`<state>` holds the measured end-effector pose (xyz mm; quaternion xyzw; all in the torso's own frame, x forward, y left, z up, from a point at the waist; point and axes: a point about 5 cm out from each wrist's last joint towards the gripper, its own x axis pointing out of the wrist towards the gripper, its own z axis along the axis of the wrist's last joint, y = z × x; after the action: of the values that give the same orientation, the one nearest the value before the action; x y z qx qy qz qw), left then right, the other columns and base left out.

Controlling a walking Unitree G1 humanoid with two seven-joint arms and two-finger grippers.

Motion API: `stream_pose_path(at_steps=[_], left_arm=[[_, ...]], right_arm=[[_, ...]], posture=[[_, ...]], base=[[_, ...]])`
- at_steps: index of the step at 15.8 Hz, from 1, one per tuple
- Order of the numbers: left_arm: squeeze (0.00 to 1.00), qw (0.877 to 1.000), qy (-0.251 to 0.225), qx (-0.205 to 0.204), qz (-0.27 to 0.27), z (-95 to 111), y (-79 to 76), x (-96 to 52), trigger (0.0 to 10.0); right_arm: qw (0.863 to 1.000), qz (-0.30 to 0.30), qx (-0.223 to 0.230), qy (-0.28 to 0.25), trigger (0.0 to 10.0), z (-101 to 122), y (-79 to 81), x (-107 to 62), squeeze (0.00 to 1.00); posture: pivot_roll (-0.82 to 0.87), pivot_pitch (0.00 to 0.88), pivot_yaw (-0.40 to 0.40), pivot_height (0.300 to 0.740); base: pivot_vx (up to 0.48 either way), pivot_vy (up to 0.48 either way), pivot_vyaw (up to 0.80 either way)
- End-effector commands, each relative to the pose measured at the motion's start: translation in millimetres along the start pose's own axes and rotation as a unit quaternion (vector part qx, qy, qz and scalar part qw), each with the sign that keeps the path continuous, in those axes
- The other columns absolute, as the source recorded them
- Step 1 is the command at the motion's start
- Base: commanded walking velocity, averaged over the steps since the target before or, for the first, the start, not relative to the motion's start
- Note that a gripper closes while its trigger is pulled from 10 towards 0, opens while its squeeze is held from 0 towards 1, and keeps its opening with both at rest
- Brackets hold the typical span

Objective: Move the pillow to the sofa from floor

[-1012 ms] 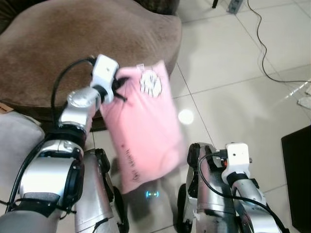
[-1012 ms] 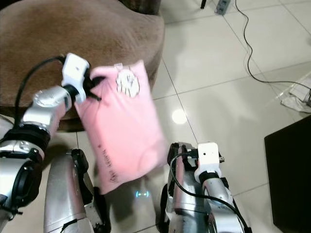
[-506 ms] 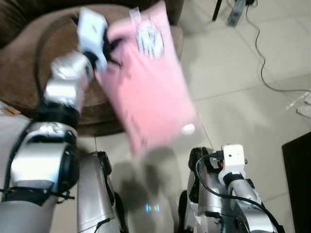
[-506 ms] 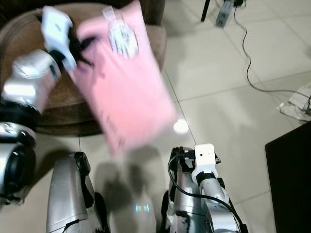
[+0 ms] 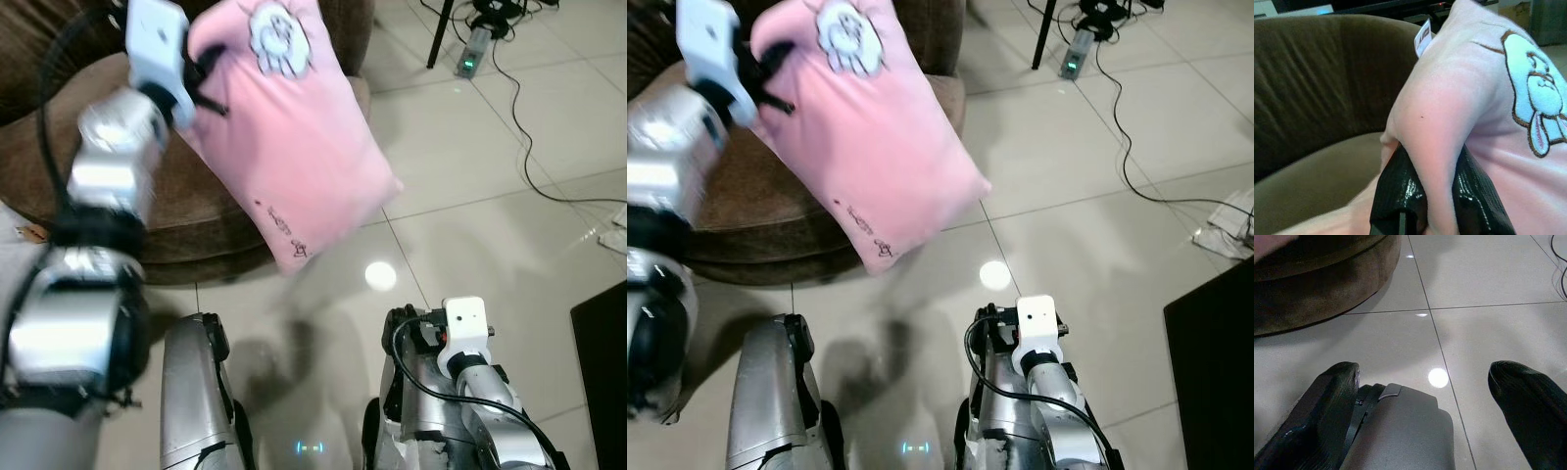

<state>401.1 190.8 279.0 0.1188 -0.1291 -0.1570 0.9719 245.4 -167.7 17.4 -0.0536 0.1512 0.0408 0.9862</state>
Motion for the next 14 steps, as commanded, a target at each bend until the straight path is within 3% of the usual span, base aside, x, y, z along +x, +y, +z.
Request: stream_pose_path(at_steps=[1,5,14], left_arm=[[0.0,1.0,-0.005,-0.009,0.01,-7.1,-3.4,-4.5,0.0],[0.0,0.999,0.032,-0.017,-0.003,-35.1,-19.2,-13.2,0.0],[0.0,0.996,0.078,-0.028,-0.04,-79.0,-53.3,-33.9,0.0]], right_arm=[[0.998,0.015,0.003,0.056,10.0,-25.5,6.4,-9.9,0.0],[0.999,0.018,0.002,0.038,10.0,-18.0,4.2,-8.4,0.0],[0.999,0.005,0.013,0.036,10.0,-17.7,-1.1,-8.6,0.0]], posture=[[-0.08,0.156,0.003,0.446],[-0.09,0.163,-0.005,0.446],[-0.1,0.156,-0.015,0.526]], base=[[0.0,0.0,0.0],[0.0,0.0,0.0],[0.0,0.0,0.0]])
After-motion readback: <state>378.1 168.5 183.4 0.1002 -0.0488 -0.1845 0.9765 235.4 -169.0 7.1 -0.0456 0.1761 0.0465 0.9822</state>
